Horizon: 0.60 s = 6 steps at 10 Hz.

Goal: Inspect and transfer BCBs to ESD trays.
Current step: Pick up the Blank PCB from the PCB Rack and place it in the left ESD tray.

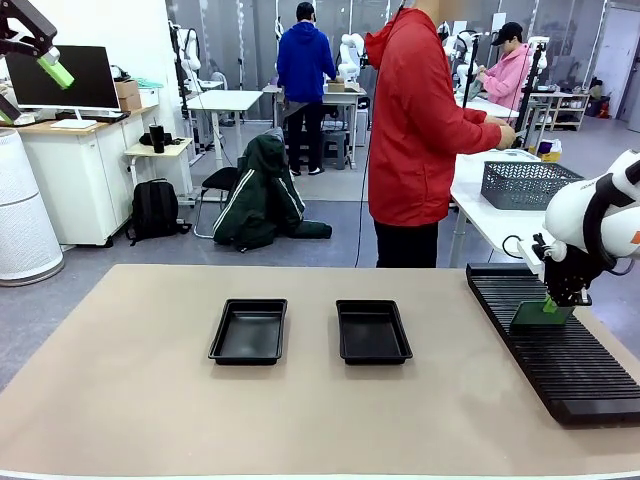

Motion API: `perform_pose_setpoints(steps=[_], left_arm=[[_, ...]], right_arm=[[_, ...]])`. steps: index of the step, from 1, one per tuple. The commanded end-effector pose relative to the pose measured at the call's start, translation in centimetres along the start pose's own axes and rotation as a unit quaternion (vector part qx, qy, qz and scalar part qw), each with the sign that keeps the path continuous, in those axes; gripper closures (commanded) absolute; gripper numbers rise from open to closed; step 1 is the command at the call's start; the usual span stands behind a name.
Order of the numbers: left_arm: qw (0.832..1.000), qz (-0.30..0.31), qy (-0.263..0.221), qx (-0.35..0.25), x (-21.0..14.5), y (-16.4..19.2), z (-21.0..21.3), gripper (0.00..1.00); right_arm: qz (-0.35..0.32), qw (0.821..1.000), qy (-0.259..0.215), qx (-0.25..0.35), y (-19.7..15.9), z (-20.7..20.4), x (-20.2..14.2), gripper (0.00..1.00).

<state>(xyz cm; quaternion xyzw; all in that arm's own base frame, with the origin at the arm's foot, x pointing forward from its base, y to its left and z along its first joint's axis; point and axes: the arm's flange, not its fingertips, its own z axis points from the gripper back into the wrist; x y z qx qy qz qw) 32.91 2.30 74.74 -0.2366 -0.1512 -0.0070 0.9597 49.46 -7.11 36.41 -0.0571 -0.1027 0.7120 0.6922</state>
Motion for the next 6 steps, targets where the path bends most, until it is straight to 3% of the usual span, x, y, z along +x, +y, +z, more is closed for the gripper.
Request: perform_pose_setpoints(steps=[1,4,6], left_arm=[[1.000,0.001,0.000,0.000,-0.2,0.0,-0.2,0.00],[1.000,0.001,0.000,0.000,-0.2,0.0,-0.2,0.00],[1.000,0.001,0.000,0.000,-0.2,0.0,-0.2,0.00]], right_arm=[[0.001,1.000,0.000,0.000,0.0,0.0,0.0,1.00],[0.013,1.000,0.006,0.002,0.0,2.7,0.1,0.98],[0.018,1.000,0.024,0.000,-0.1,7.5,0.0,0.98]])
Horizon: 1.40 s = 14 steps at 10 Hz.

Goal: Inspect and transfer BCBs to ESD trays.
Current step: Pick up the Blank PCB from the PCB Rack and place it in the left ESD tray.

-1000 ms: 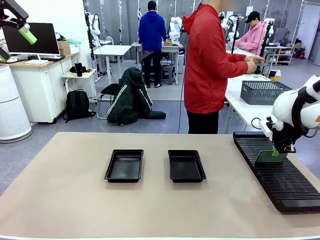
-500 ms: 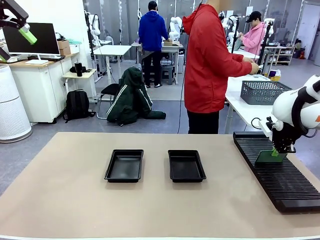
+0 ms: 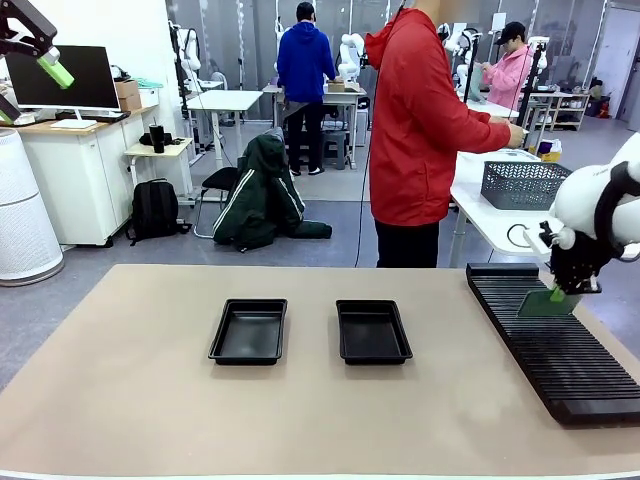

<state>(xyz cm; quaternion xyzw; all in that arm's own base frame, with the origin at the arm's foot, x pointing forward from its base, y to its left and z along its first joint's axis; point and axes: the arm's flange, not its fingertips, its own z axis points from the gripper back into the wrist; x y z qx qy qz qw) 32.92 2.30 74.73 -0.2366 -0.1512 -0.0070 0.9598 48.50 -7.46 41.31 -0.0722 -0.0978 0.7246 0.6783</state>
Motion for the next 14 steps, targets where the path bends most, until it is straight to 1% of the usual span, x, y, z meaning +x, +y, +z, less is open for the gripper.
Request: perform_pose_setpoints(steps=[1,3,4,5,8,11,12,13,14], left_arm=[[1.000,0.001,0.000,0.000,-0.2,0.0,-0.1,0.00],[1.000,0.001,0.000,0.000,-0.2,0.0,-0.1,0.00],[1.000,0.001,0.000,0.000,-0.2,0.0,-0.1,0.00],[1.000,0.001,0.000,0.000,-0.2,0.0,-0.1,0.00],[1.000,0.001,0.000,0.000,-0.2,0.0,-0.1,0.00],[1.000,0.001,0.000,0.000,-0.2,0.0,-0.1,0.00],[1.000,0.001,0.000,0.000,-0.2,0.0,-0.1,0.00],[1.000,0.001,0.000,0.000,-0.2,0.0,-0.1,0.00],[1.000,0.001,0.000,0.000,-0.2,0.0,-0.1,0.00]], right_arm=[[0.004,1.000,0.012,0.011,-0.2,5.4,-0.1,0.98],[0.011,0.999,0.015,0.034,-1.0,12.1,0.1,0.98],[0.004,0.999,0.028,0.040,-1.5,16.2,0.3,0.98],[0.000,0.999,0.022,0.049,-2.0,19.4,0.3,0.98],[-0.041,0.997,0.011,0.070,-3.3,27.2,0.5,0.98],[-0.056,0.995,0.003,0.079,-3.5,30.6,0.7,0.98],[-0.062,0.995,0.005,0.077,-3.2,31.0,0.5,0.98],[-0.043,0.996,0.012,0.071,-2.7,30.1,0.5,0.98],[-0.043,0.996,0.012,0.071,-2.7,30.1,0.5,0.98]])
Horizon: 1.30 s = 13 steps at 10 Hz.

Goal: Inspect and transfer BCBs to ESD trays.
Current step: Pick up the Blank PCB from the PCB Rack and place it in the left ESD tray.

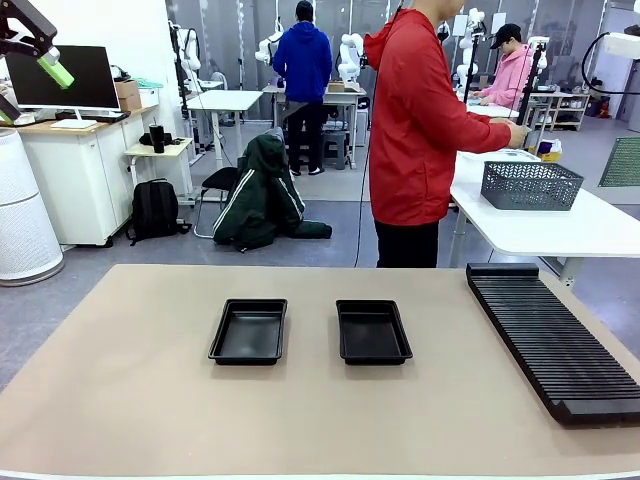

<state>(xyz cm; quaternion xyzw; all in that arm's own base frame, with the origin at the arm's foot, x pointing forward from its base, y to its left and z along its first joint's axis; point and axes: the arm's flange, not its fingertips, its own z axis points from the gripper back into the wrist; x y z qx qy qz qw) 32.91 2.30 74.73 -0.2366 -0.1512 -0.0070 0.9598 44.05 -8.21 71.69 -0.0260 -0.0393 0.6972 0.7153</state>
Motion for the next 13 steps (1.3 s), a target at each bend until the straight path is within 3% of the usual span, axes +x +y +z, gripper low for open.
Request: perform_pose_setpoints(steps=[1,6,9,12,13], left_arm=[[1.000,0.001,0.000,0.000,-0.2,0.0,-0.1,0.00],[1.000,0.001,0.000,0.000,-0.2,0.0,-0.1,0.00],[1.000,0.001,0.000,0.000,-0.2,0.0,-0.1,0.00],[1.000,0.001,0.000,0.000,-0.2,0.0,-0.1,0.00],[1.000,0.001,0.000,0.000,-0.2,0.0,-0.1,0.00]], right_arm=[[0.003,1.000,0.000,-0.002,0.1,-0.5,0.0,0.98],[0.000,1.000,0.000,0.002,0.0,-0.2,0.0,0.98],[-0.143,0.987,-0.072,0.031,-0.7,-3.6,5.3,0.98],[-0.315,0.930,-0.184,0.055,-0.1,-7.4,12.3,0.98],[-0.375,0.897,-0.221,0.082,0.0,-9.0,15.0,0.98]])
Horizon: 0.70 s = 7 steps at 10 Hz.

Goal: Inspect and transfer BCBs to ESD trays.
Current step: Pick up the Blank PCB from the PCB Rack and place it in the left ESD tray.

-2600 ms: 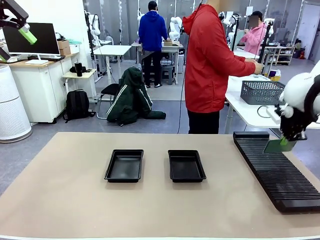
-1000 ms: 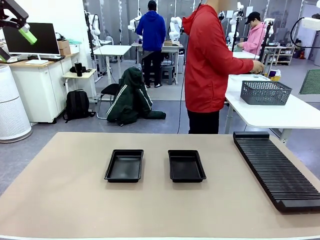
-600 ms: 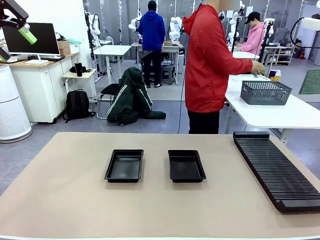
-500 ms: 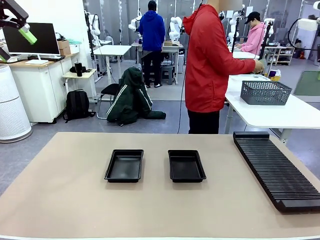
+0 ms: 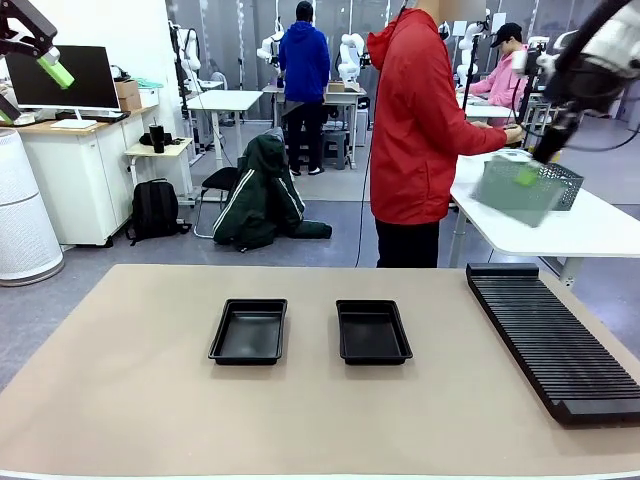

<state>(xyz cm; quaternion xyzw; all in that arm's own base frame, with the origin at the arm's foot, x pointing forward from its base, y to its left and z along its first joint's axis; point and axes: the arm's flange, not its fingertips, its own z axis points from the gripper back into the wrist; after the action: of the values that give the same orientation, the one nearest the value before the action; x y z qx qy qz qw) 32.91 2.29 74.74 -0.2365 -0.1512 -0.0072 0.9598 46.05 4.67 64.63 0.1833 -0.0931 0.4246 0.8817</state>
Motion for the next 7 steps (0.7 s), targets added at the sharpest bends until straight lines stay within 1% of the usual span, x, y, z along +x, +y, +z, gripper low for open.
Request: perform_pose_setpoints(steps=[1,2,3,4,5,7], left_arm=[[1.000,0.001,0.000,0.000,-0.2,0.0,-0.1,0.00],[1.000,0.001,0.000,0.000,-0.2,0.0,-0.1,0.00],[1.000,0.001,0.000,0.000,-0.2,0.0,-0.1,0.00],[1.000,0.001,0.000,0.000,-0.2,0.0,-0.1,0.00],[1.000,0.001,0.000,0.000,-0.2,0.0,-0.1,0.00],[1.000,0.001,0.000,0.000,-0.2,0.0,-0.1,0.00]], right_arm=[[-0.105,0.991,-0.083,0.014,2.9,-4.8,2.3,0.98],[-0.143,0.983,-0.106,0.047,4.2,-7.5,3.8,0.98],[-0.171,0.975,-0.125,0.066,5.5,-10.0,5.2,0.98],[-0.272,0.948,-0.156,0.057,6.3,-12.7,6.5,0.98],[-0.282,0.944,-0.156,0.069,7.3,-15.3,7.6,0.98],[-0.319,0.925,-0.177,0.106,8.0,-21.1,9.5,0.98]])
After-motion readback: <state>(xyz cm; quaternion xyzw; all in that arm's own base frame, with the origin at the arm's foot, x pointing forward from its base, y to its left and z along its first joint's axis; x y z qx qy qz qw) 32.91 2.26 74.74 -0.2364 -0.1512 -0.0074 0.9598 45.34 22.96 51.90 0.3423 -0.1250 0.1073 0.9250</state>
